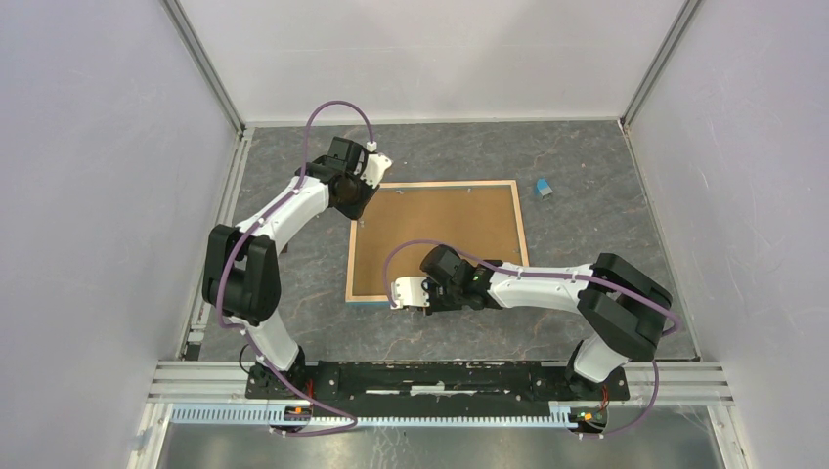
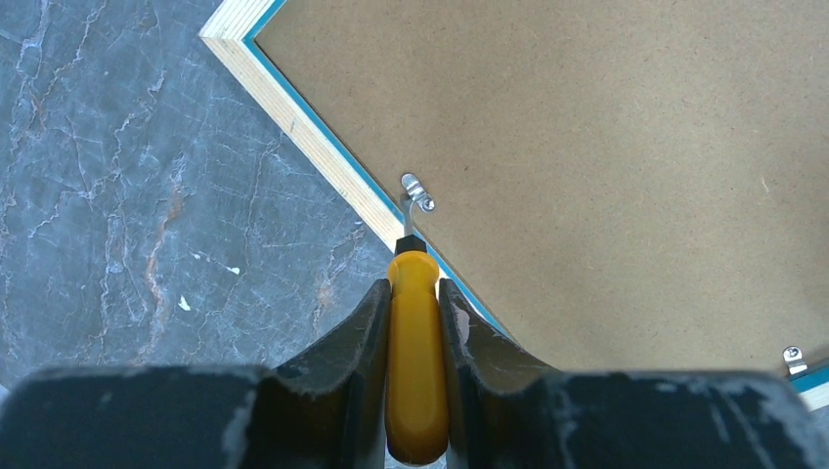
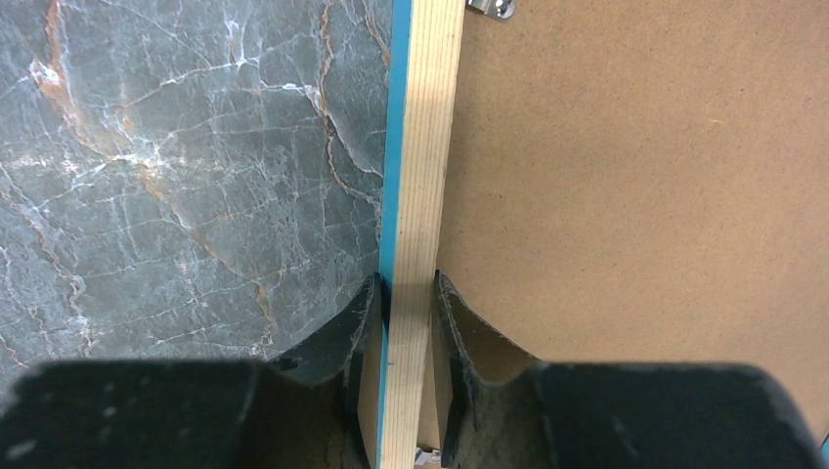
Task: Take the photo out of the frame
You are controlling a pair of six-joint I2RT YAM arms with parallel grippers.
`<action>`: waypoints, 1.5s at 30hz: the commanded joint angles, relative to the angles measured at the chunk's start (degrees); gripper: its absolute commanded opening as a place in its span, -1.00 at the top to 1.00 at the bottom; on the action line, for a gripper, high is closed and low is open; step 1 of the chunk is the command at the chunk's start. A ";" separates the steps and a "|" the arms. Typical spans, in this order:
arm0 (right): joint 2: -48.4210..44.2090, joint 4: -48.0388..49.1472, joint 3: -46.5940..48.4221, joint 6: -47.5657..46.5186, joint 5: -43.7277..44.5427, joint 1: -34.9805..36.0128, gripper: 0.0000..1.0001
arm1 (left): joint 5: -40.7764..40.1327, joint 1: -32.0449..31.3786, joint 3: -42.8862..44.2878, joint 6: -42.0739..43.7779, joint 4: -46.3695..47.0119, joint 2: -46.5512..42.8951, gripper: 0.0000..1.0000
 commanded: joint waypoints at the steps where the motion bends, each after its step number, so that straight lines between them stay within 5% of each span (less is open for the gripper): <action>1: 4.57 -2.17 -1.50 0.14 -6.13 1.37 0.71 | 6.05 -0.62 -0.71 -2.54 0.38 0.53 0.96; 23: 4.92 -2.79 -0.89 0.40 -6.71 1.36 0.68 | 11.21 -1.41 -2.27 -0.71 -1.66 -1.51 0.95; 30: 1.51 -2.45 0.59 2.16 -6.74 -0.36 0.34 | 9.76 -1.29 -0.38 -2.31 -1.59 -2.35 0.96; 35: -5.00 -1.35 1.41 5.30 -12.22 -7.60 -0.13 | 8.80 -1.31 2.16 -2.94 -2.01 -2.66 0.95; 45: -12.30 3.98 -0.43 16.34 -14.45 -32.18 -0.24 | 8.04 -1.37 8.01 -6.16 -0.03 -0.51 0.96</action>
